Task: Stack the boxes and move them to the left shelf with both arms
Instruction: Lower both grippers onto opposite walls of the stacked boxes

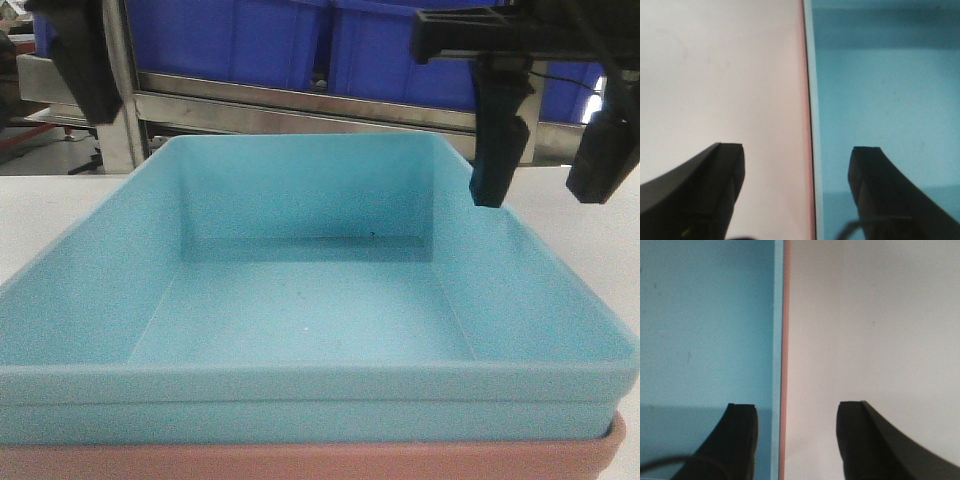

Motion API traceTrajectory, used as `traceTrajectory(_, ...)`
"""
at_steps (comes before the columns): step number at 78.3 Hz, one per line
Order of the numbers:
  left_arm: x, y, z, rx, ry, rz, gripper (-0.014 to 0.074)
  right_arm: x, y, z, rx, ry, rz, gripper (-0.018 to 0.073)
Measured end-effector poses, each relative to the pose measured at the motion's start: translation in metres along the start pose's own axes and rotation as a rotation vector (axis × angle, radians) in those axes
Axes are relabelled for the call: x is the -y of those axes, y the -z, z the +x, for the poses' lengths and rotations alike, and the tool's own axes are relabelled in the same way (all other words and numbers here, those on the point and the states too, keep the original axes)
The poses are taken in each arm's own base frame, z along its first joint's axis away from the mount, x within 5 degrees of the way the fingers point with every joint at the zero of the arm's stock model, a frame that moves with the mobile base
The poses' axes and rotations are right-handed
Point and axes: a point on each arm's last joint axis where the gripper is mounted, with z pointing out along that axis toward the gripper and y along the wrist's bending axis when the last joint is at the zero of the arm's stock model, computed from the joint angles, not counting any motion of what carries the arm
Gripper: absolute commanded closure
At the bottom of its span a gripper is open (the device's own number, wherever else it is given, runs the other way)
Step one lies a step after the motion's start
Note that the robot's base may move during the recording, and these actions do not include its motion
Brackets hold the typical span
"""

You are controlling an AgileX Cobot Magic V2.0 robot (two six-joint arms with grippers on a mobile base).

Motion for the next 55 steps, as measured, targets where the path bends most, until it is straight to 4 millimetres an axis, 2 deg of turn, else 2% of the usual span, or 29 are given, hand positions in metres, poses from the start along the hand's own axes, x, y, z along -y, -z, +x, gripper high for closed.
traceTrajectory(15,0.011,-0.028,0.0,-0.098,0.051,-0.026,0.0239,0.011,-0.011,-0.012,-0.017,-0.069,0.003,0.0133)
traceTrajectory(36,0.015,-0.064,0.002,-0.195,0.046,-0.078,0.0239,0.006,-0.028,-0.017,-0.035,-0.061,0.0,0.0133)
traceTrajectory(55,0.018,-0.074,0.005,-0.243,0.027,-0.062,0.0239,-0.001,-0.041,-0.017,-0.055,-0.037,-0.006,0.0133)
